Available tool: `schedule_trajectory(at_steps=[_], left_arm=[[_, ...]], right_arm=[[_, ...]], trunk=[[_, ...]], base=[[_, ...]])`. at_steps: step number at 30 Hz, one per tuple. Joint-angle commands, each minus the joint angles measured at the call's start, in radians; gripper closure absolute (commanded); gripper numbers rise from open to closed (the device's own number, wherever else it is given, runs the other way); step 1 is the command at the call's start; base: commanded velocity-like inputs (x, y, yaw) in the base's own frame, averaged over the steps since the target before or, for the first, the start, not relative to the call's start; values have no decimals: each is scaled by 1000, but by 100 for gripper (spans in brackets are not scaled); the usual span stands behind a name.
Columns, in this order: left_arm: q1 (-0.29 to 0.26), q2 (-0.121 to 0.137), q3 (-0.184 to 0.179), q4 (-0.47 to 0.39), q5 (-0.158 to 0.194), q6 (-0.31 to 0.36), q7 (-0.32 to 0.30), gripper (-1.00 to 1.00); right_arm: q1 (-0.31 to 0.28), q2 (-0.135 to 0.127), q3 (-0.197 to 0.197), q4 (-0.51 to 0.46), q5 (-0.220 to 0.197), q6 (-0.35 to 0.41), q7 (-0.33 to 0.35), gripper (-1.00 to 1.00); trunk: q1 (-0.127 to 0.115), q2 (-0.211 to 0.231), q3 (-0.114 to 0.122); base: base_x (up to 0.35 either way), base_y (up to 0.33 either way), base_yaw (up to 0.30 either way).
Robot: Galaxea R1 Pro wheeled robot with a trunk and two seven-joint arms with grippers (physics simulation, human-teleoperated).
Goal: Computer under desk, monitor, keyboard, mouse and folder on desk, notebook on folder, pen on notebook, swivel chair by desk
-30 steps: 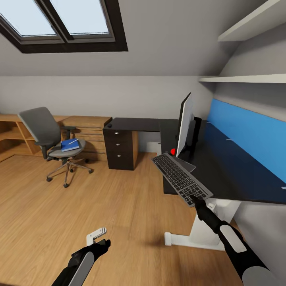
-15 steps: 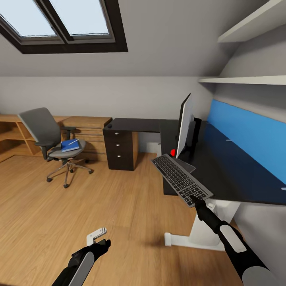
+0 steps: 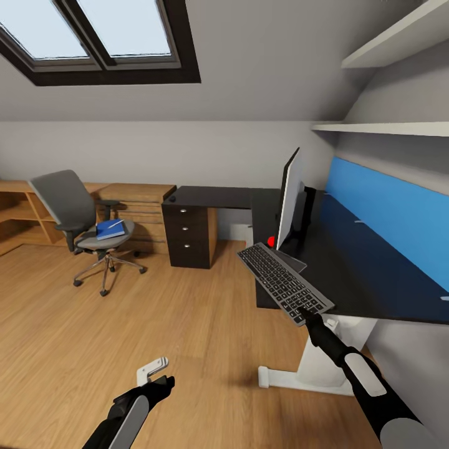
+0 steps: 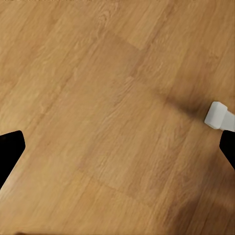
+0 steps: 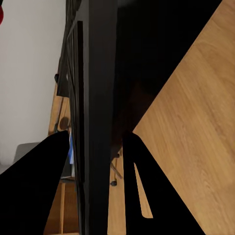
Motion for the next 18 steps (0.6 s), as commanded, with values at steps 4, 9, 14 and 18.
schedule_trajectory(at_steps=[4,9,14,18], left_arm=[[-1,0,-2,-1,10,0,9,-100],[-1,0,-2,-1,10,1,9,-100],[-1,0,-2,-1,10,1,9,-100],[-1,0,-2,-1,10,1,9,-100]], right_arm=[[-1,0,-3,0,-8,9,1,100],[-1,-1,-2,0,-7,9,1,100],[-1,0,-1,0,-6,9,1,100],[-1,0,-1,0,-6,9,1,100]], trunk=[[0,0,-1],[0,0,-1],[0,0,-1],[0,0,-1]], base=[[-3,0,0],[-215,0,0],[-79,0,0],[-224,0,0]])
